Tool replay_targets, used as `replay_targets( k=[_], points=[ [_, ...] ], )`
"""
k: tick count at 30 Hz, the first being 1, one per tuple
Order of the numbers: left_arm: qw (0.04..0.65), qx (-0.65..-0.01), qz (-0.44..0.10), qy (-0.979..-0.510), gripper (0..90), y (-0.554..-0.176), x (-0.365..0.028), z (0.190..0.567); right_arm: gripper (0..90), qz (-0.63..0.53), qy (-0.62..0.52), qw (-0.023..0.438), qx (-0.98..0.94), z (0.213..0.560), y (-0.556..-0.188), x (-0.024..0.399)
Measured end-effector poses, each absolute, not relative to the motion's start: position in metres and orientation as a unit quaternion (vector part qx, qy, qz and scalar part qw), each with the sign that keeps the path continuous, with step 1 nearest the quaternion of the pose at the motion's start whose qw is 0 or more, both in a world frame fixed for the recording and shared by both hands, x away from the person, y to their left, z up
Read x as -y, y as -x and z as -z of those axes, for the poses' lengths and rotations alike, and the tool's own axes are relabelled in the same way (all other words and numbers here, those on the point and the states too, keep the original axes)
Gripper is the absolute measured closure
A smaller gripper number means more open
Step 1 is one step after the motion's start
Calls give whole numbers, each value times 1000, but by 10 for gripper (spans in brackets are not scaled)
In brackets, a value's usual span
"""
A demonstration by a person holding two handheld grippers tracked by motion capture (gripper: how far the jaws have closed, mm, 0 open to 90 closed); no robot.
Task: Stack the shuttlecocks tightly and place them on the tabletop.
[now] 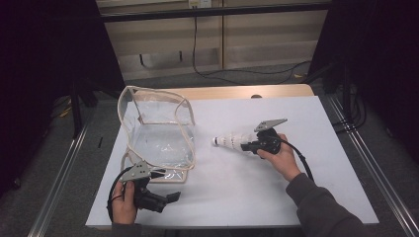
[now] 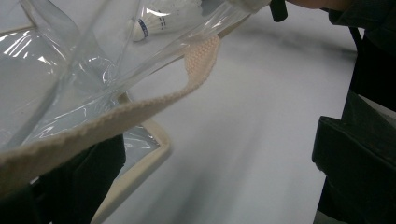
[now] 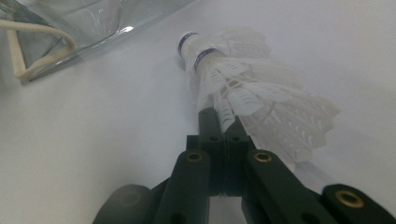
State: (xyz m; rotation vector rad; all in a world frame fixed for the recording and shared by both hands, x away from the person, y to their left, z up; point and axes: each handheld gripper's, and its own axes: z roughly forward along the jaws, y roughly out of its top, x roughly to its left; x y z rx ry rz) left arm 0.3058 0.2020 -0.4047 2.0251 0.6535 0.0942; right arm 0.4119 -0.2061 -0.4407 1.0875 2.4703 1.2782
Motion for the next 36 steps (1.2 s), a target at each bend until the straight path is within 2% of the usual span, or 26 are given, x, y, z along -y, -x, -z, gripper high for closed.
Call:
replay_targets(
  k=[36],
  points=[
    [485, -268, -39, -832, 28, -306, -202, 405, 895, -437, -357, 81, -822, 439, -413, 199]
  ],
)
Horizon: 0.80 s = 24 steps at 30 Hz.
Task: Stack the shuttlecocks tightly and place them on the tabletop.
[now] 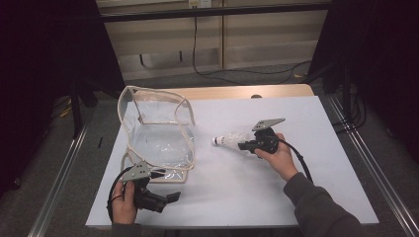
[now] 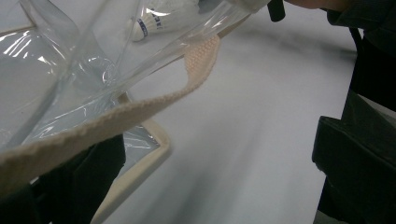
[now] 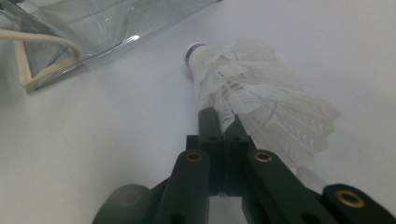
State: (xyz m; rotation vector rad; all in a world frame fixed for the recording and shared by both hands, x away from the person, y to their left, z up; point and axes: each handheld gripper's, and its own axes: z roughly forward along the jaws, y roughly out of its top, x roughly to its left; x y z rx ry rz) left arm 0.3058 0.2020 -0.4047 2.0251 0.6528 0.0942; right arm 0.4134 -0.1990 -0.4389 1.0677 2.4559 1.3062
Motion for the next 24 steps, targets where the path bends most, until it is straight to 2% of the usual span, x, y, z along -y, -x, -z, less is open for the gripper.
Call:
replay_targets(
  k=[17, 20, 24],
  points=[
    [484, -268, -39, -832, 28, -306, -202, 405, 883, -442, -361, 77, -818, 441, -414, 197],
    [484, -268, -39, -832, 29, -306, -202, 405, 854, -443, -362, 77, -816, 442, -414, 198],
    [484, -268, -40, -832, 29, -306, -202, 405, 763, -440, -367, 77, -816, 441, -413, 198]
  ],
)
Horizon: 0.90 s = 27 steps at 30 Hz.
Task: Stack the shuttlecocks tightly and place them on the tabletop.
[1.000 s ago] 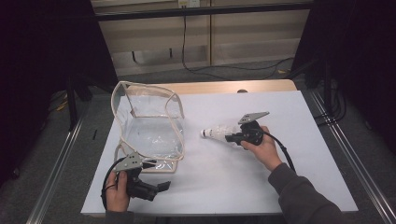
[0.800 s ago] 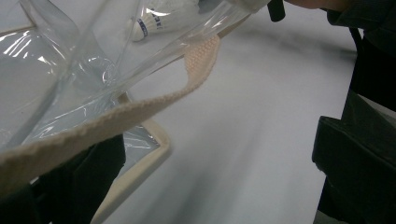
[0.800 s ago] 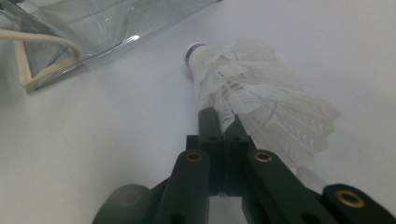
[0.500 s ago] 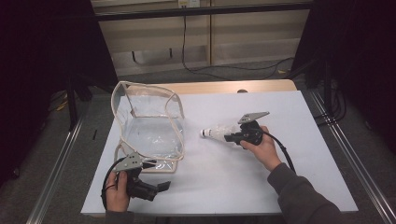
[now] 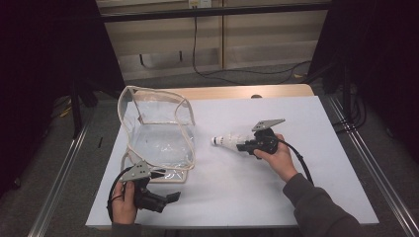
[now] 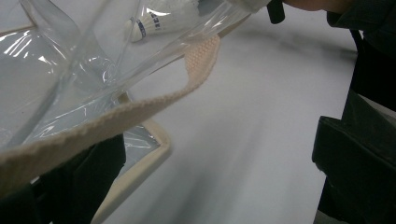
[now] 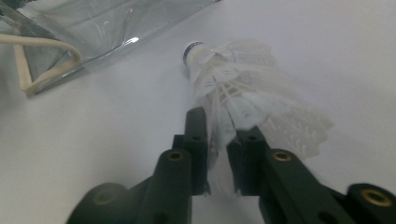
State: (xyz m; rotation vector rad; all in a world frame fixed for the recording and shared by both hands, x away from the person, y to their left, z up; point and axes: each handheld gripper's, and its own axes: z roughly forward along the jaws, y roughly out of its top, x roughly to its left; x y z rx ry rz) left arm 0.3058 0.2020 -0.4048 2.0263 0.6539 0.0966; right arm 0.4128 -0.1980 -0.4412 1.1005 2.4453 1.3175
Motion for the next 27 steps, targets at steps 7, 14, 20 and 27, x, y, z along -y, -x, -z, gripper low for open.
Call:
replay_targets(
  k=[7, 14, 20, 27],
  points=[
    [483, -269, -40, -832, 29, -306, -202, 405, 674, -440, -375, 76, -813, 441, -411, 201],
    [483, -269, -40, -832, 29, -306, -202, 405, 552, -441, -379, 75, -810, 439, -405, 205],
    [483, -270, -41, -832, 28, -305, -201, 405, 367, -440, -391, 70, -806, 440, -401, 206],
    [483, -270, -41, -832, 28, -305, -201, 405, 266, -445, -411, 72, -793, 442, -401, 200]
  ],
)
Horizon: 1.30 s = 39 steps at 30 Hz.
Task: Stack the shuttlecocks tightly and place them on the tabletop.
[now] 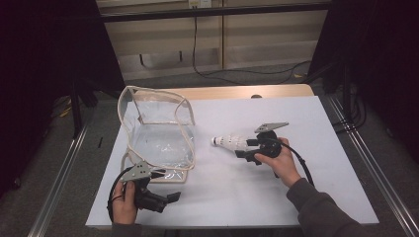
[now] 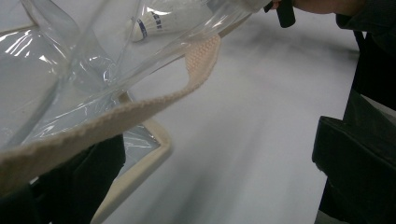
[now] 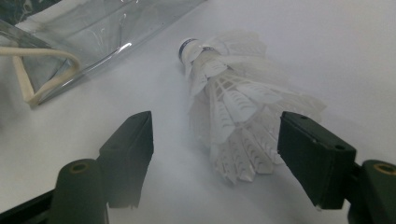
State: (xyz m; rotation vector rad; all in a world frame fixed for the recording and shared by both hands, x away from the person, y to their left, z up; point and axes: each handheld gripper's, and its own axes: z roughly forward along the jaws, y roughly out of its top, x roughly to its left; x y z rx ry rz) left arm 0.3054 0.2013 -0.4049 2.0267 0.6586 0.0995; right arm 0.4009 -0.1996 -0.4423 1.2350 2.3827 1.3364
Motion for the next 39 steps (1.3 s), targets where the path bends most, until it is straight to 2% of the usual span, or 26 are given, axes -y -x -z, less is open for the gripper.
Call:
replay_targets(
  k=[16, 28, 39],
  points=[
    [484, -271, -41, -831, 28, -305, -201, 405, 282, -438, -415, 76, -794, 450, -406, 180],
    [486, -270, -41, -830, 28, -306, -201, 405, 335, -435, -425, 91, -788, 452, -411, 172],
    [484, -269, -41, -832, 28, -307, -202, 405, 494, -429, -431, 110, -786, 457, -416, 164]
  ],
)
